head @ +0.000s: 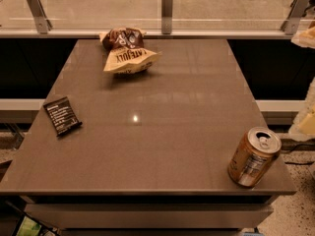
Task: Move orange can near brown chip bag
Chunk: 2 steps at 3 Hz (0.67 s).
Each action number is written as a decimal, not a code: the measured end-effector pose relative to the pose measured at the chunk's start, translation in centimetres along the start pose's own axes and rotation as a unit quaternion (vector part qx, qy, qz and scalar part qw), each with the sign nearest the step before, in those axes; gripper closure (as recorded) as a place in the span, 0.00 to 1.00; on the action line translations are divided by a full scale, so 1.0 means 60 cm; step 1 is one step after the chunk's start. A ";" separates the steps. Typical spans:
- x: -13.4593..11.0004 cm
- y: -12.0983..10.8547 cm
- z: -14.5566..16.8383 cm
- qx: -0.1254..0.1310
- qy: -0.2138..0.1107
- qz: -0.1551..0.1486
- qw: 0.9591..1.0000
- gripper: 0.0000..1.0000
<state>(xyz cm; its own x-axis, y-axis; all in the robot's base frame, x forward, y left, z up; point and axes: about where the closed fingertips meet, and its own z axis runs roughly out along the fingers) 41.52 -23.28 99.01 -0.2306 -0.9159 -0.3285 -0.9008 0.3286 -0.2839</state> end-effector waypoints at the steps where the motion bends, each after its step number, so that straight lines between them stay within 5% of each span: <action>1: 0.030 0.018 -0.010 0.001 -0.024 0.023 0.999 0.00; 2: 0.063 0.041 -0.022 0.008 -0.039 0.052 0.998 0.00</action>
Offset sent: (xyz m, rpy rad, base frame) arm -0.0608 -0.0520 -0.0151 0.1637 -0.0227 -0.1446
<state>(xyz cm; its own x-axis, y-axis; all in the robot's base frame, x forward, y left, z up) 37.95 -26.24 98.25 -0.2928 -0.8556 -0.4268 -0.8670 0.4258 -0.2589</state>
